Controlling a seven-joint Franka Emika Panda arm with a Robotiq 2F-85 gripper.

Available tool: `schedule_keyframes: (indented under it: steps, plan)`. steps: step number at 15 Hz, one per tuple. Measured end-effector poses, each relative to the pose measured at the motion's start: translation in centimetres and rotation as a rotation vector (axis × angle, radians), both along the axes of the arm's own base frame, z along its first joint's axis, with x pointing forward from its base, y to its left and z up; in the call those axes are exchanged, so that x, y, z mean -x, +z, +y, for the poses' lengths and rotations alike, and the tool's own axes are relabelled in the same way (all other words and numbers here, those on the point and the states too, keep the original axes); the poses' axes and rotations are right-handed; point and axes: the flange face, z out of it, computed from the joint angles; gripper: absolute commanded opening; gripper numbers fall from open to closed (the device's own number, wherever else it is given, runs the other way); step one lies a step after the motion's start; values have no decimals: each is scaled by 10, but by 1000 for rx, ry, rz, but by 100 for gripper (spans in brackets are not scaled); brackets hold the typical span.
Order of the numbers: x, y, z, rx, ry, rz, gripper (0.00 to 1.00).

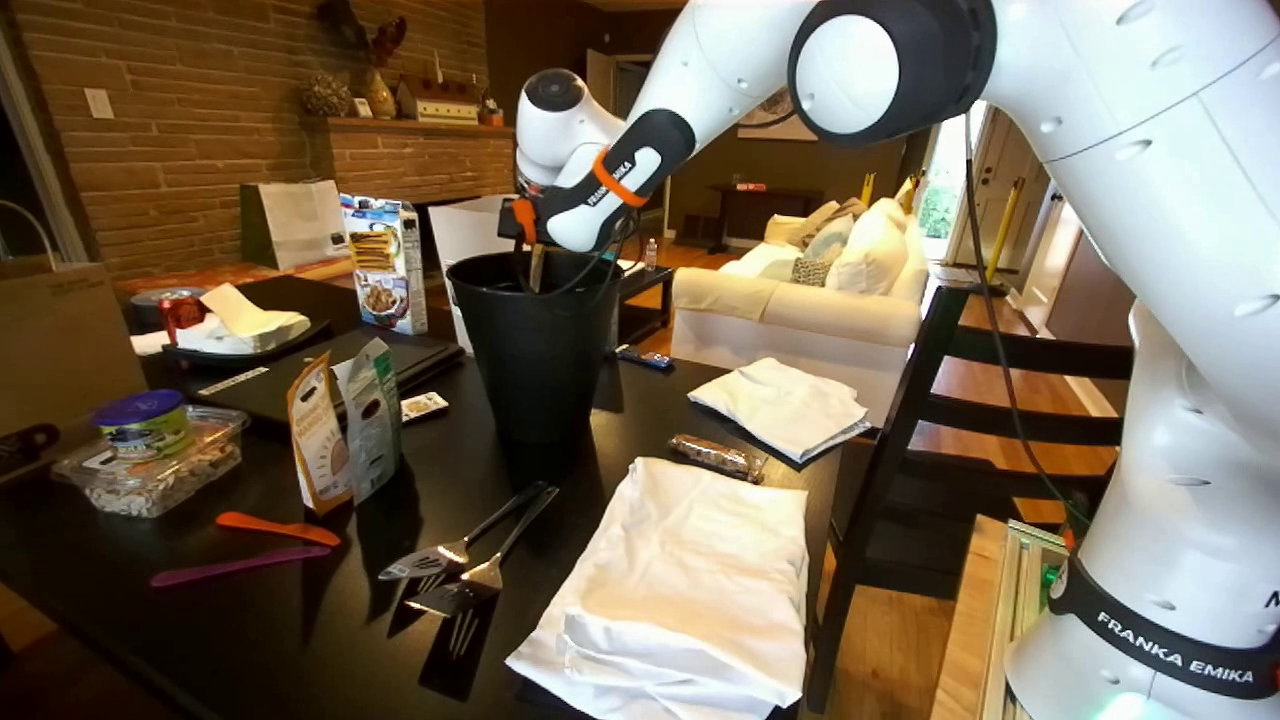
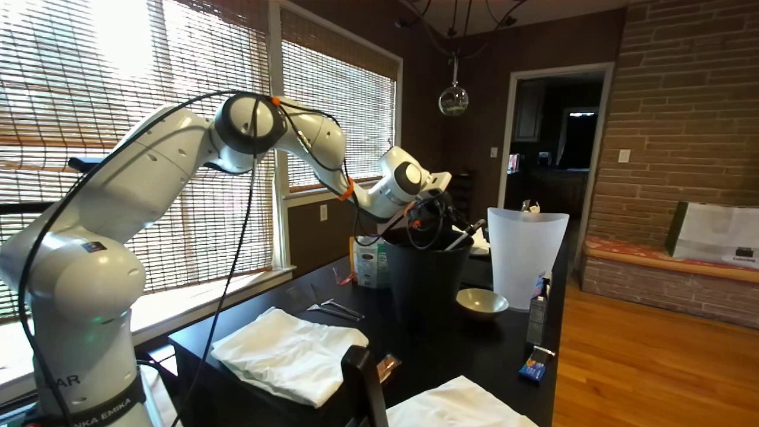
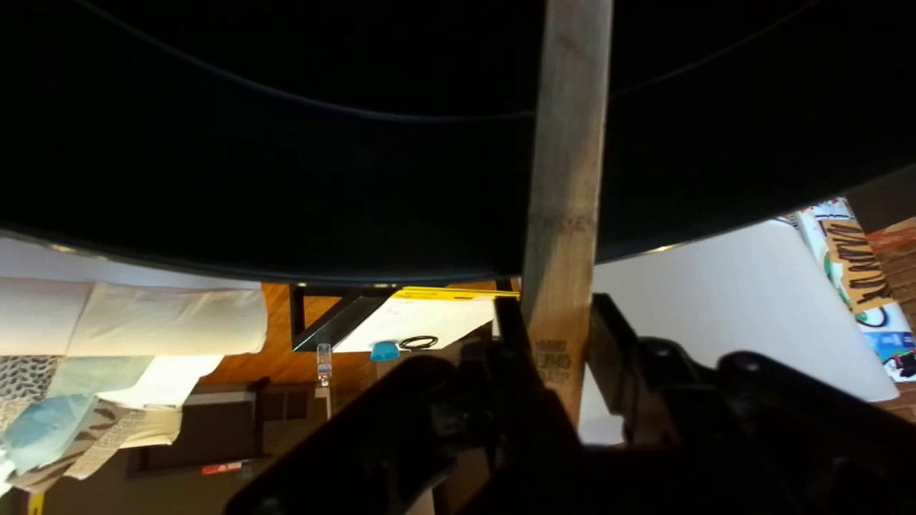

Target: Put the wooden spoon in the bin

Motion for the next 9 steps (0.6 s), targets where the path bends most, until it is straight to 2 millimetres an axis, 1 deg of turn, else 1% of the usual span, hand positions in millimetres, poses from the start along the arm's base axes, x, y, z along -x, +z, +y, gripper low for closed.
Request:
schedule_keyframes:
  steps: [8, 9]
  plan:
    - [3, -18, 10, 22, 11, 31, 7]
    - [3, -20, 11, 23, 11, 36, 23]
